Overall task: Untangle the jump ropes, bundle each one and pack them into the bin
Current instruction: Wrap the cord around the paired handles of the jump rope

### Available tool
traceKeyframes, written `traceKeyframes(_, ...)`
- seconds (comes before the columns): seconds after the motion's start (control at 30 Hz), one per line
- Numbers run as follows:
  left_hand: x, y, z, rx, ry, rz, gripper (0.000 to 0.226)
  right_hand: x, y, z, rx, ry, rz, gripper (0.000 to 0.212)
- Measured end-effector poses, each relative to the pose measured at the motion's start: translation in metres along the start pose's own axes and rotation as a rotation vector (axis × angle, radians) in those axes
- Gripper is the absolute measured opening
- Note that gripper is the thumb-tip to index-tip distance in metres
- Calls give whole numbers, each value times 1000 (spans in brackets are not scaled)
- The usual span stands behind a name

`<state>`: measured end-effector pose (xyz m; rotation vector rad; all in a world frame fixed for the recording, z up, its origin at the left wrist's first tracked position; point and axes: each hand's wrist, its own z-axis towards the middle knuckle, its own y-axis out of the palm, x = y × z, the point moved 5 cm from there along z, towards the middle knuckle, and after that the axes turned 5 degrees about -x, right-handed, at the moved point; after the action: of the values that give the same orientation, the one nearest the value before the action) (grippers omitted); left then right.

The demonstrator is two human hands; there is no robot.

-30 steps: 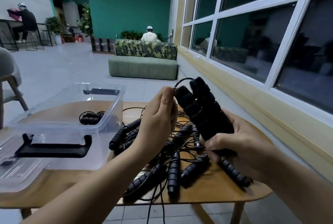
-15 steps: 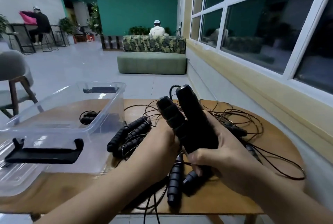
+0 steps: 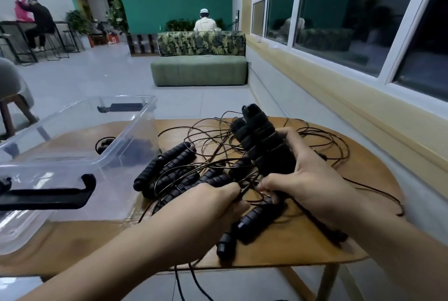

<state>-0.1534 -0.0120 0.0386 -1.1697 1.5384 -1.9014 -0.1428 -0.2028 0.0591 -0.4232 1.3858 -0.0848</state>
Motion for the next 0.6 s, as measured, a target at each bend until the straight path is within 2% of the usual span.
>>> traceKeyframes(0.07, 4, -4, -6, 14, 61, 0, 34, 10, -14, -3, 46, 31, -202, 78)
traceKeyframes(0.17, 14, -10, -12, 71, 222, -108, 27, 26, -26, -10, -34, 95, -402, 73)
traceKeyframes(0.3, 20, -20, -15, 154, 311, -314, 23, 37, -11, -33, -410, 194, -522, 61)
traceKeyframes(0.37, 19, -22, -13, 182, 319, -361, 26, 33, 5, -47, -567, 186, -581, 54)
traceKeyframes(0.47, 13, -23, -3, 180, 279, -431, 26, 17, 26, -64, -780, 139, -510, 59)
traceKeyframes(0.53, 7, -21, 7, 137, 262, -534, 22, 1, 28, -72, -822, 120, -383, 62)
traceKeyframes(0.6, -3, -15, 18, 113, 237, -595, 21, -12, 26, -76, -803, 106, -209, 57)
